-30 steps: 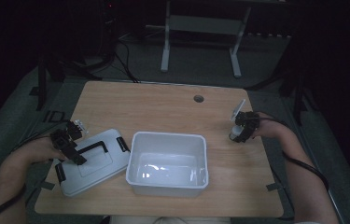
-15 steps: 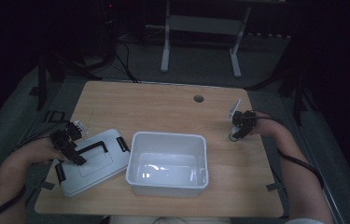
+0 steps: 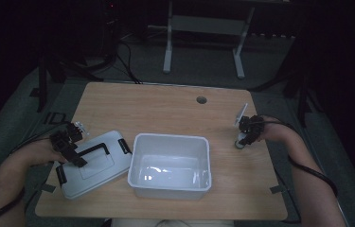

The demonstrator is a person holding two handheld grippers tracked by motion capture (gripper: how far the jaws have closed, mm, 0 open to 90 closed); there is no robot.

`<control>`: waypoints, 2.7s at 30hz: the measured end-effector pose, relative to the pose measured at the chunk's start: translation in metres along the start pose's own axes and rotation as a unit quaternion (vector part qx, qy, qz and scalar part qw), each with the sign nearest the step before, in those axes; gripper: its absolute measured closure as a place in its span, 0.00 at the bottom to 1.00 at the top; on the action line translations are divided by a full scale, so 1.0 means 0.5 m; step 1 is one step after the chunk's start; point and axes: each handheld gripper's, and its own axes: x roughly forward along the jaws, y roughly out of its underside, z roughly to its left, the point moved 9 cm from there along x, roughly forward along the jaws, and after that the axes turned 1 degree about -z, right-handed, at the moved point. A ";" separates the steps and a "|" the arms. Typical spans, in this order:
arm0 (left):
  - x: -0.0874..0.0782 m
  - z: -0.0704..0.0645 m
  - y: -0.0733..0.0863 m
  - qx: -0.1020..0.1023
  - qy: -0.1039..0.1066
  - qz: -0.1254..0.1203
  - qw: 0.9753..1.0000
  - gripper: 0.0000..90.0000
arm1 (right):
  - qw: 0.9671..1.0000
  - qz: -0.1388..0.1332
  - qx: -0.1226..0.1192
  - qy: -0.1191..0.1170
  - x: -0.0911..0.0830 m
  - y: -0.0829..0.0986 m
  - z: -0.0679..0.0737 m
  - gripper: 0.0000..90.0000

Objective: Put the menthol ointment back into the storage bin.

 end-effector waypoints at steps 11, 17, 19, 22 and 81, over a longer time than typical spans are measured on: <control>-0.011 -0.008 -0.012 0.009 -0.005 -0.002 1.000 0.19 | 1.000 0.008 -0.019 -0.014 -0.024 0.021 0.070 0.55; -0.019 -0.010 -0.017 0.013 -0.009 -0.005 1.000 0.19 | 0.999 0.009 -0.027 -0.026 -0.048 0.032 0.117 0.55; -0.019 -0.011 -0.019 0.014 -0.008 -0.006 1.000 0.19 | 0.999 0.010 -0.034 -0.031 -0.055 0.035 0.130 0.55; -0.017 -0.011 -0.021 0.015 -0.006 -0.005 1.000 0.19 | 0.998 0.017 -0.045 -0.031 -0.066 0.040 0.146 0.55; -0.020 -0.025 -0.018 0.025 -0.006 -0.005 1.000 0.19 | 0.987 -0.032 -0.155 -0.013 -0.316 -0.228 0.267 0.55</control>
